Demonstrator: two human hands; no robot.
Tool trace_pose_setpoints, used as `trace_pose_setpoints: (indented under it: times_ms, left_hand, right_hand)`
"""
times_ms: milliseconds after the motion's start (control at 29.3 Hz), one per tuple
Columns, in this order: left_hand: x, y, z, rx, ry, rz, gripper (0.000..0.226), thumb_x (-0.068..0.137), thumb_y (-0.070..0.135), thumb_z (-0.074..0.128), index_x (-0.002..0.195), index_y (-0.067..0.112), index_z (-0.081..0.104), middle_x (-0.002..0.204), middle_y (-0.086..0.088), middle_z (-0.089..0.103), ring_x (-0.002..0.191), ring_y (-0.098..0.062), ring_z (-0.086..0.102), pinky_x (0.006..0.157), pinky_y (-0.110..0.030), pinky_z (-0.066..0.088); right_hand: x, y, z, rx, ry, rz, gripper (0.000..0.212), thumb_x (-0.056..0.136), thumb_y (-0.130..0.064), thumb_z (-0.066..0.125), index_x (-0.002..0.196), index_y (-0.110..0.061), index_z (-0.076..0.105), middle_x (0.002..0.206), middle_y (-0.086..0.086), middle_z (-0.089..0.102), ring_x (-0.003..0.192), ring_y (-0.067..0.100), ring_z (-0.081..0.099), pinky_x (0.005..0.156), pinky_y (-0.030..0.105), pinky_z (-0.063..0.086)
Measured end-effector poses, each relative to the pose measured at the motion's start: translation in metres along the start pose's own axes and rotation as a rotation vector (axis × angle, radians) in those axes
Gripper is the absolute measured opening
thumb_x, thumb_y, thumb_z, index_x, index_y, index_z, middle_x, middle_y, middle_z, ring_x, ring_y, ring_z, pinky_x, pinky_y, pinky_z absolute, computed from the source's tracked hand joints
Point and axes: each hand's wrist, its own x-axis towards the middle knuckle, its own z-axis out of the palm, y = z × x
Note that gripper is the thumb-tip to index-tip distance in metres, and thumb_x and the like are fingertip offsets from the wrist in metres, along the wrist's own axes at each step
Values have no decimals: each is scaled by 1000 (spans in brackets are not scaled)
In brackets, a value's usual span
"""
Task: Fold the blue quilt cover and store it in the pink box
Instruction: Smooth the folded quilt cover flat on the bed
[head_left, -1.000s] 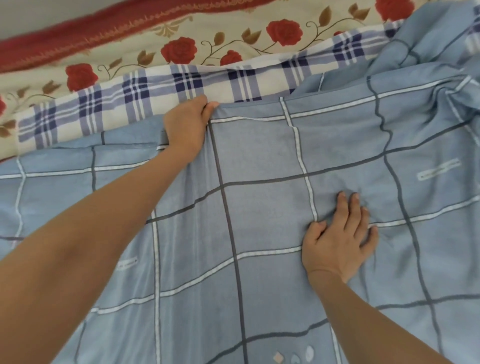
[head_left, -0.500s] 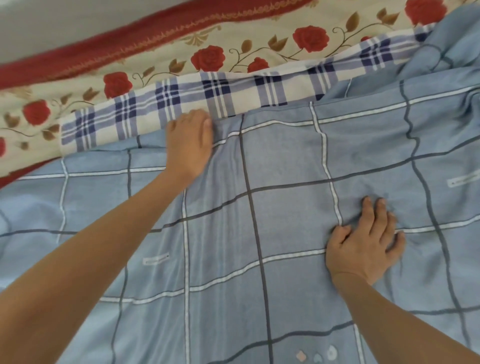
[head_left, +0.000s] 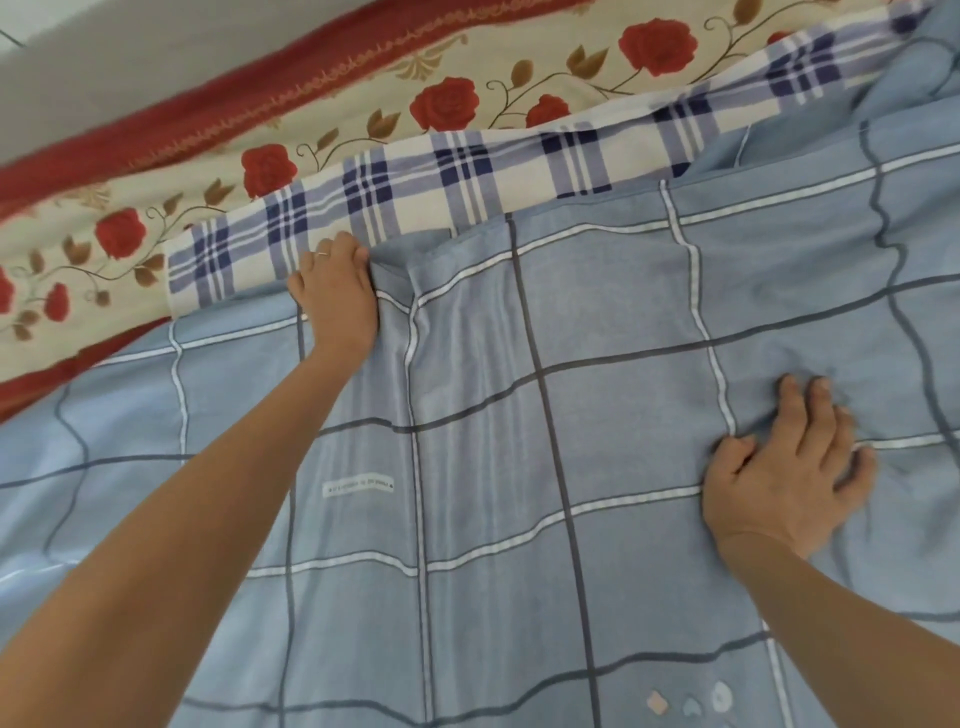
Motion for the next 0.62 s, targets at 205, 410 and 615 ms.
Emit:
trace_pose_setpoints:
  times_ms: [205, 410, 615]
  left_hand:
    - [24, 0, -1, -51, 84, -45, 26, 100, 14, 29, 89, 8, 53, 97, -16, 59, 96, -32, 48, 86, -40, 28]
    - [25, -30, 21, 108, -55, -333, 31, 100, 17, 31, 113, 1, 54, 117, -21, 56, 116, -35, 45, 94, -44, 31]
    - [7, -19, 8, 61, 38, -115, 37, 102, 29, 27, 109, 9, 58, 112, -12, 58, 112, -30, 43, 97, -44, 21]
  right_hand:
    - [-1, -1, 0, 20, 8, -3, 66, 82, -29, 32, 146, -14, 30, 155, 10, 26, 141, 31, 22, 115, 53, 8]
    - [-1, -2, 3, 22, 59, -21, 65, 81, -27, 35, 145, -12, 32, 153, 13, 30, 139, 33, 26, 114, 53, 11]
    - [-1, 1, 4, 7, 46, -10, 66, 81, -29, 32, 145, -13, 32, 154, 11, 29, 139, 32, 25, 114, 54, 12]
